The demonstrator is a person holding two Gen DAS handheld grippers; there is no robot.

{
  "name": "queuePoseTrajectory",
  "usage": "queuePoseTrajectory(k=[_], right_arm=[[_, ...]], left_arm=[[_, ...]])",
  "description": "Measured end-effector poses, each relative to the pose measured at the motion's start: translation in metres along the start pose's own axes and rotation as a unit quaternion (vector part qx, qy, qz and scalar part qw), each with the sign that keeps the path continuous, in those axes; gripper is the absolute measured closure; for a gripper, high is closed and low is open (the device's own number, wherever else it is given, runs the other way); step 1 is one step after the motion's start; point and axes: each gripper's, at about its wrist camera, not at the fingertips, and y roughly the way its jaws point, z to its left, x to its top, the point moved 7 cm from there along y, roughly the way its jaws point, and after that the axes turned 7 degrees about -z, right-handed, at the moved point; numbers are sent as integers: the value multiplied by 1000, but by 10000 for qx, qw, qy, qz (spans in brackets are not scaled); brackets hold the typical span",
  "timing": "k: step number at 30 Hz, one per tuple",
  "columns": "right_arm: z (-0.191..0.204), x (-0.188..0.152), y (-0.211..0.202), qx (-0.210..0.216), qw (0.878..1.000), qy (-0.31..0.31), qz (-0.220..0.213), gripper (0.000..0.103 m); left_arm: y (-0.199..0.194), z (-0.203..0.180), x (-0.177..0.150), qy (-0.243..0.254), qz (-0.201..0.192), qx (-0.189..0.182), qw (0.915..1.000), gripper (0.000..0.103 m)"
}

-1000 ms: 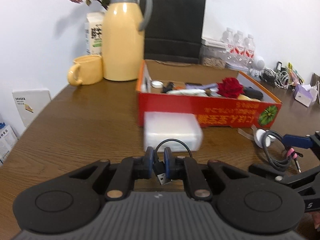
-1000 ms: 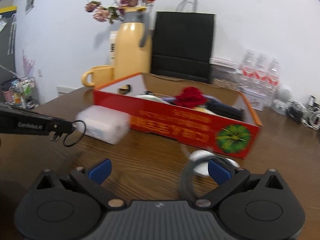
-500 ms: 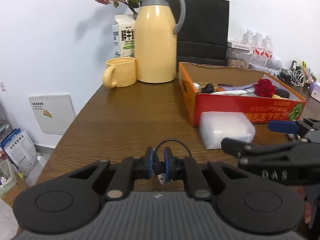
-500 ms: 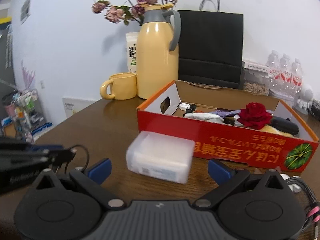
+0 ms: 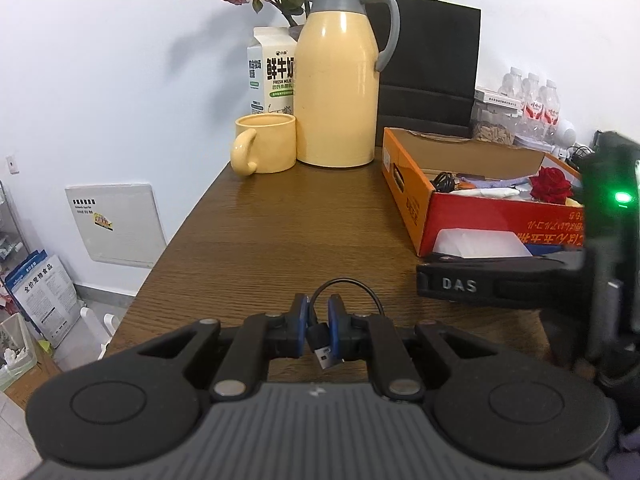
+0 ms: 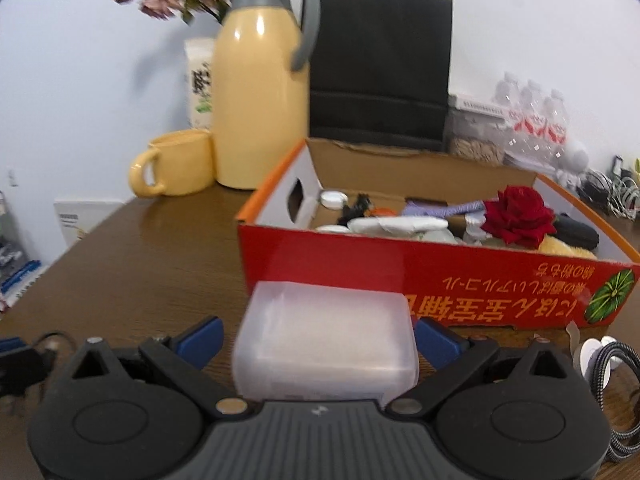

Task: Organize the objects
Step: 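Grasp the clear white plastic box with the right gripper while the left gripper holds the USB cable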

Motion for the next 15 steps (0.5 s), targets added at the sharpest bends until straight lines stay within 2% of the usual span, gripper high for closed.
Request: queuePoseTrajectory(k=[1,2,6,15], right_arm=[[-1,-1,3,-34,10000,39,59,10],[-2,-2,6,-37,9999,86,142,20],[-4,-5,7,82,9996,128,258,21],[-6,1,-20,528,9986,14,-68,21]], left_arm=[[0,0,0,0,-4,-2,10000,91],[0,-1,0,1,-7,-3,10000,91],[0,-1,1,-18,-9,1,10000,91],[2,-8,9,-43,-68,5,10000,91]])
